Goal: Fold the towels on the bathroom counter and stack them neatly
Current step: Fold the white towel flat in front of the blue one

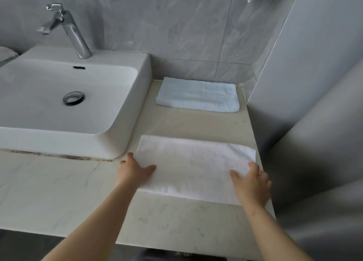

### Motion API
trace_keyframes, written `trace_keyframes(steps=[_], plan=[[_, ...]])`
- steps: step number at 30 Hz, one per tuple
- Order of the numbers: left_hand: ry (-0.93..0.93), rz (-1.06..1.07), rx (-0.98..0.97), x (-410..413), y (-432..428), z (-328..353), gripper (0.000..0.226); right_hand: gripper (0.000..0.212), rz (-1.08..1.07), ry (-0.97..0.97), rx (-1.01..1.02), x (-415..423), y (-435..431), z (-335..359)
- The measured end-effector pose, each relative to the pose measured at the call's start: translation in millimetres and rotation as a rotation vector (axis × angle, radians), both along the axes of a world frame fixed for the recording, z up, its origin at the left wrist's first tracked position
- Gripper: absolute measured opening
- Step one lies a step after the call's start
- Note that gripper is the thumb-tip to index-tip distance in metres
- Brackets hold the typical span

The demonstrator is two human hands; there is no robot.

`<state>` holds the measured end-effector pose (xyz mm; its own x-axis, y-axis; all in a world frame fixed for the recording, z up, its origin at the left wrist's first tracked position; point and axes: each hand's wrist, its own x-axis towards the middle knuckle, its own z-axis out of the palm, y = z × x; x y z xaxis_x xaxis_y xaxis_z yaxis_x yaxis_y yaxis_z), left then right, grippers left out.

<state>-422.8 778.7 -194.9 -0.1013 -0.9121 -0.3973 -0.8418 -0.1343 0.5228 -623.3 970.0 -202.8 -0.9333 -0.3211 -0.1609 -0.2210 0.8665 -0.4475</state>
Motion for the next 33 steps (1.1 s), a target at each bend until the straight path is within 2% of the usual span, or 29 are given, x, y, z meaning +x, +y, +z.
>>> trace_keyframes(steps=[2, 4, 6, 9, 12, 15, 23, 28, 33], plan=[[0.075, 0.044, 0.095, 1, -14, 2, 0.082, 0.075, -0.028, -0.103, -0.065, -9, -2, 5], [0.143, 0.055, 0.158, 3, -23, 6, 0.07, 0.085, -0.051, -0.21, -0.098, -20, -3, 7], [0.196, 0.05, 0.173, 3, -28, 6, 0.053, 0.081, -0.076, -0.321, -0.136, -28, -4, 6], [0.22, -0.005, 0.138, -3, -36, 10, 0.036, 0.06, -0.108, -0.39, -0.223, -37, -6, 6], [0.244, -0.033, 0.068, -14, -46, 18, 0.031, 0.039, -0.079, -0.388, -0.321, -48, -12, 15], [0.232, -0.054, 0.007, -26, -60, 26, 0.035, 0.031, 0.001, -0.341, -0.33, -63, -24, 29], [0.149, -0.167, -0.129, -82, -126, 57, 0.041, 0.035, 0.057, -0.181, -0.37, -117, -81, 58], [0.094, -0.174, -0.178, -118, -171, 63, 0.042, 0.034, 0.05, -0.17, -0.43, -151, -125, 61], [0.087, -0.171, -0.173, -157, -214, 63, 0.042, 0.036, 0.061, -0.098, -0.356, -182, -166, 61]])
